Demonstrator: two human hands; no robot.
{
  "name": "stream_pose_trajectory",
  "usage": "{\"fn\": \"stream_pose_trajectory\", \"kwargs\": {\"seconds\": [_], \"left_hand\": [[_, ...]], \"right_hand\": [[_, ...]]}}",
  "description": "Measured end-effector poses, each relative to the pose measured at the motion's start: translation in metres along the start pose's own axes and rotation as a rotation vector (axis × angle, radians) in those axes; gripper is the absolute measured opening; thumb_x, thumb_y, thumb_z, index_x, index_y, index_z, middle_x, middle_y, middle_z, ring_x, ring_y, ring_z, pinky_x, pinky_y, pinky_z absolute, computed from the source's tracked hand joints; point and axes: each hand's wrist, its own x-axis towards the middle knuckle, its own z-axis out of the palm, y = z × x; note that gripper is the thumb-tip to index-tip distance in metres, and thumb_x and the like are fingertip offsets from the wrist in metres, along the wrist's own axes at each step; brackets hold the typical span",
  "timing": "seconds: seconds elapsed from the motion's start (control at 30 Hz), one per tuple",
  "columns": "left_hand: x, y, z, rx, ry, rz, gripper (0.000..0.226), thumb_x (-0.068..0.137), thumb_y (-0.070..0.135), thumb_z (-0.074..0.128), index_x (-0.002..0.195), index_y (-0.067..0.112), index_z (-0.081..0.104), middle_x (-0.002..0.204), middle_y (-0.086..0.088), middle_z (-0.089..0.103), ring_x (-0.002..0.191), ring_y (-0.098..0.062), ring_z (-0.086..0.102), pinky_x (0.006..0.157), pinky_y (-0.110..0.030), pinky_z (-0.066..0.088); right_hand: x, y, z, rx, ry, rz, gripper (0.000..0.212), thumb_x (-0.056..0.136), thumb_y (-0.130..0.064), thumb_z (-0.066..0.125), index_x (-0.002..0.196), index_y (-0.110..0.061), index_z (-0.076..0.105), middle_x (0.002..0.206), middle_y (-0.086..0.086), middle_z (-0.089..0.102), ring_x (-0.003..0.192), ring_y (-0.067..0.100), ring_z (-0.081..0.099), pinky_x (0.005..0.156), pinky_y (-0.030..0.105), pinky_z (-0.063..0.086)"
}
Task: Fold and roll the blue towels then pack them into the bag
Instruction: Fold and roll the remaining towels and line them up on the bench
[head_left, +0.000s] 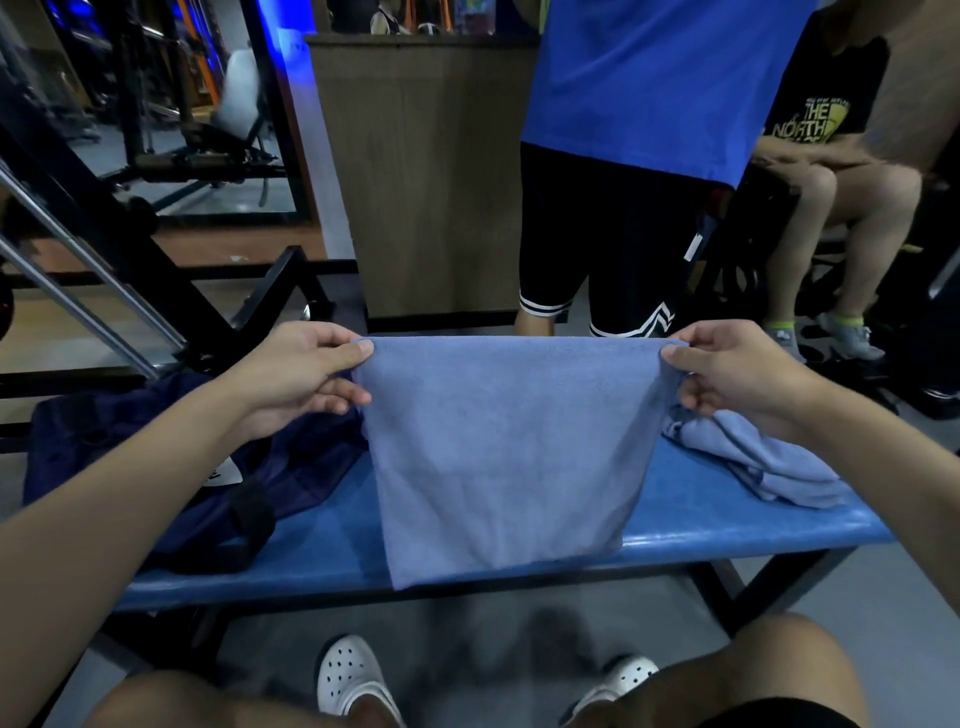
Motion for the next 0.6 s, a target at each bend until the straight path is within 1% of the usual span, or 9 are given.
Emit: {"fn": "stream_pose_trajectory", "kwargs": {"seconds": [0.03, 0.1, 0.13, 0.2, 0.27, 0.33, 0.4, 0.5, 0.6], "left_hand": [[0.002, -0.001, 0.003, -0.010, 0.009, 0.015, 0.009, 0.097, 0.017, 0.063, 0.097, 0.008, 0.061, 0.082, -0.011, 0.064, 0.066, -0.023, 0.072, 0.050, -0.023, 0.054], [0.007, -0.001, 0.009, -0.042, 0.054, 0.083, 0.007, 0.097, 0.013, 0.061, 0.094, 0.007, 0.060, 0.087, -0.017, 0.068, 0.078, -0.026, 0.075, 0.061, -0.027, 0.061], [0.010, -0.001, 0.012, -0.054, 0.094, 0.134, 0.006, 0.098, 0.011, 0.060, 0.094, 0.006, 0.060, 0.089, -0.019, 0.069, 0.080, -0.025, 0.075, 0.068, -0.028, 0.062], [0.014, 0.000, 0.016, -0.083, 0.174, 0.244, 0.006, 0.099, 0.009, 0.058, 0.093, 0.006, 0.060, 0.091, -0.020, 0.069, 0.082, -0.022, 0.074, 0.078, -0.029, 0.061], [0.014, 0.004, 0.017, -0.125, 0.213, 0.336, 0.006, 0.099, 0.007, 0.058, 0.094, 0.006, 0.060, 0.090, -0.018, 0.069, 0.081, -0.020, 0.074, 0.080, -0.027, 0.060], [0.010, 0.007, 0.017, -0.123, 0.214, 0.391, 0.007, 0.098, 0.005, 0.058, 0.092, 0.007, 0.060, 0.087, -0.016, 0.069, 0.080, -0.020, 0.073, 0.078, -0.026, 0.060], [0.005, 0.001, 0.019, -0.077, 0.213, 0.381, 0.008, 0.098, 0.004, 0.058, 0.091, 0.007, 0.060, 0.082, -0.016, 0.069, 0.073, -0.019, 0.072, 0.073, -0.024, 0.060], [-0.005, -0.028, 0.020, -0.025, 0.142, 0.281, 0.006, 0.096, 0.003, 0.059, 0.090, 0.003, 0.060, 0.076, -0.020, 0.068, 0.063, -0.019, 0.069, 0.064, -0.025, 0.060], [-0.012, -0.075, 0.019, 0.002, 0.009, 0.152, 0.007, 0.094, 0.002, 0.061, 0.088, -0.001, 0.060, 0.077, -0.025, 0.069, 0.067, -0.026, 0.071, 0.064, -0.026, 0.060]], "right_hand": [[0.002, 0.000, 0.002, 0.031, 0.010, -0.006, 0.011, 0.098, -0.011, 0.056, 0.089, -0.005, 0.055, 0.072, 0.013, 0.053, 0.049, 0.023, 0.060, 0.042, 0.027, 0.046], [0.005, -0.001, 0.007, 0.096, 0.040, -0.052, 0.009, 0.099, -0.008, 0.053, 0.091, -0.003, 0.055, 0.080, 0.016, 0.060, 0.064, 0.024, 0.071, 0.055, 0.027, 0.058], [0.007, -0.001, 0.008, 0.115, 0.061, -0.086, 0.009, 0.099, -0.007, 0.052, 0.092, -0.002, 0.055, 0.084, 0.018, 0.062, 0.070, 0.024, 0.073, 0.063, 0.027, 0.060], [0.010, -0.003, 0.011, 0.156, 0.111, -0.157, 0.008, 0.099, -0.005, 0.050, 0.095, 0.000, 0.055, 0.091, 0.022, 0.064, 0.075, 0.022, 0.072, 0.072, 0.030, 0.061], [0.012, -0.005, 0.012, 0.179, 0.165, -0.224, 0.007, 0.099, -0.003, 0.051, 0.094, -0.001, 0.056, 0.089, 0.021, 0.064, 0.076, 0.021, 0.071, 0.076, 0.030, 0.061], [0.010, -0.004, 0.012, 0.176, 0.199, -0.267, 0.011, 0.098, -0.002, 0.051, 0.089, -0.003, 0.057, 0.082, 0.016, 0.064, 0.072, 0.017, 0.070, 0.070, 0.026, 0.059], [0.006, 0.002, 0.013, 0.157, 0.189, -0.271, 0.012, 0.097, 0.000, 0.052, 0.086, -0.003, 0.057, 0.073, 0.014, 0.062, 0.062, 0.013, 0.065, 0.059, 0.021, 0.055], [-0.001, 0.025, 0.018, 0.083, 0.085, -0.174, 0.017, 0.095, 0.002, 0.054, 0.079, -0.006, 0.056, 0.062, 0.016, 0.058, 0.047, 0.011, 0.055, 0.048, 0.021, 0.046], [-0.011, 0.060, 0.026, -0.001, -0.059, -0.035, 0.016, 0.095, -0.001, 0.056, 0.080, -0.005, 0.057, 0.062, 0.016, 0.059, 0.045, 0.008, 0.052, 0.047, 0.019, 0.042]]}}
